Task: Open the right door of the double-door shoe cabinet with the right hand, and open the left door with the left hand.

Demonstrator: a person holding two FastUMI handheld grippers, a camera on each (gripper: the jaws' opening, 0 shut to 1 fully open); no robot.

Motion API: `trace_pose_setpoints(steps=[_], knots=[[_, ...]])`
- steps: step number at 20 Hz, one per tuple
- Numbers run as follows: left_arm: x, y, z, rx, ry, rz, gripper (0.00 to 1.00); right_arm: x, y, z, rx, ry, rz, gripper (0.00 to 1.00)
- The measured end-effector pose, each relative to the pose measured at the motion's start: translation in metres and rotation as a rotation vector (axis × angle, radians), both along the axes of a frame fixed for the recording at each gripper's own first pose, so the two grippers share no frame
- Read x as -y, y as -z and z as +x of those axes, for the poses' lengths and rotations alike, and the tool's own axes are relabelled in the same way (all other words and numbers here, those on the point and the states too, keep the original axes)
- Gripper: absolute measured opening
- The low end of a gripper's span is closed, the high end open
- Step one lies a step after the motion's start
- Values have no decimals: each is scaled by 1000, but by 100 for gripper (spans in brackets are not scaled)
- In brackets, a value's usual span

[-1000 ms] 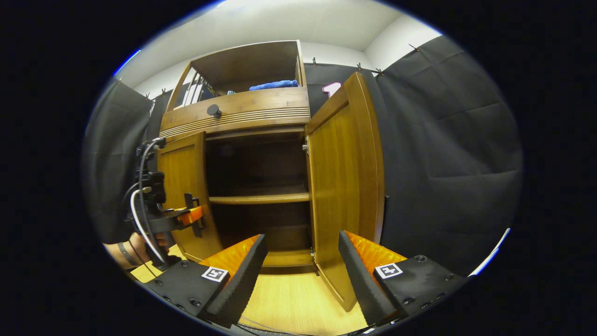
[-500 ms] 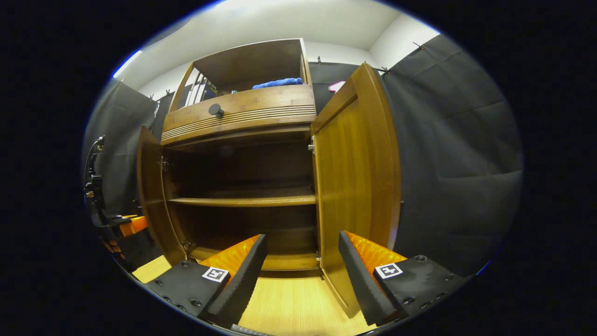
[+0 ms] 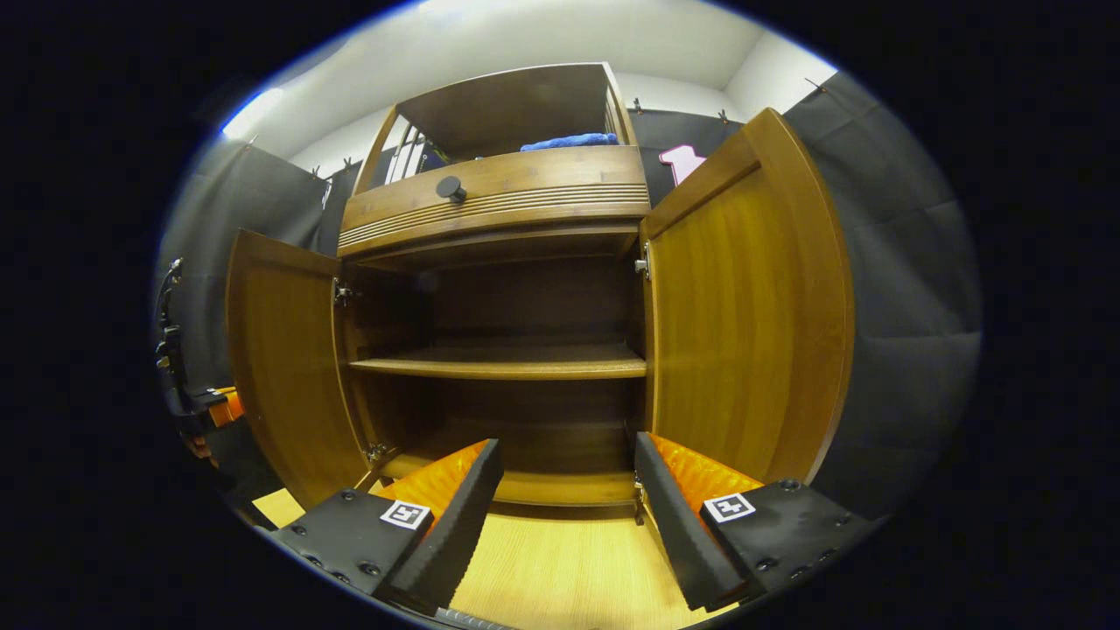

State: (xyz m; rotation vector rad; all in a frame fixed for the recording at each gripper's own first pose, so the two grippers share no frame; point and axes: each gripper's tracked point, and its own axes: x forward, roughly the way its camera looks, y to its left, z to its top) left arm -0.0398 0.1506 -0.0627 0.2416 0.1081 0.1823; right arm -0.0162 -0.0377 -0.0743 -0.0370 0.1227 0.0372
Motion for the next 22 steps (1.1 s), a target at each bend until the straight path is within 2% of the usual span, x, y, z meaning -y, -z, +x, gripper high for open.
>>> trace_pose_setpoints(steps=[2, 3, 4, 9, 11, 12, 13, 14, 16, 18, 19, 22], knots=[[-8, -1, -2, 2, 36, 2, 4, 2, 0, -3, 0, 5, 1, 92], [-12, -1, -2, 5, 53, -2, 4, 3, -1, -4, -1, 10, 4, 98], [-16, -2, -2, 7, 67, -3, 4, 4, 0, -6, -3, 14, 8, 92], [-36, -6, -2, 48, 151, -2, 7, 8, -4, -13, -11, 30, -3, 92], [-38, -5, -2, 59, 151, -25, 10, 4, -3, -18, -20, 26, -11, 92], [-37, -6, -3, 67, 145, -44, 6, 2, -3, -20, -26, 23, -15, 92], [-36, -5, -3, 66, 135, -49, 10, -1, -1, -22, -30, 23, -18, 92], [-37, -4, -3, 65, 121, -46, 7, -3, 0, -23, -30, 24, -17, 92], [-39, -6, -8, 63, 96, -46, 22, -8, 1, -27, -27, 23, -16, 92], [-44, -11, -17, 71, 62, -36, 40, -9, 1, -29, -25, 24, -22, 100], [-43, -15, -25, 80, 52, -27, 43, -10, 1, -30, -21, 24, -21, 92], [-36, -20, -48, 78, 39, -10, 53, -12, 3, -28, -24, 15, -13, 92]])
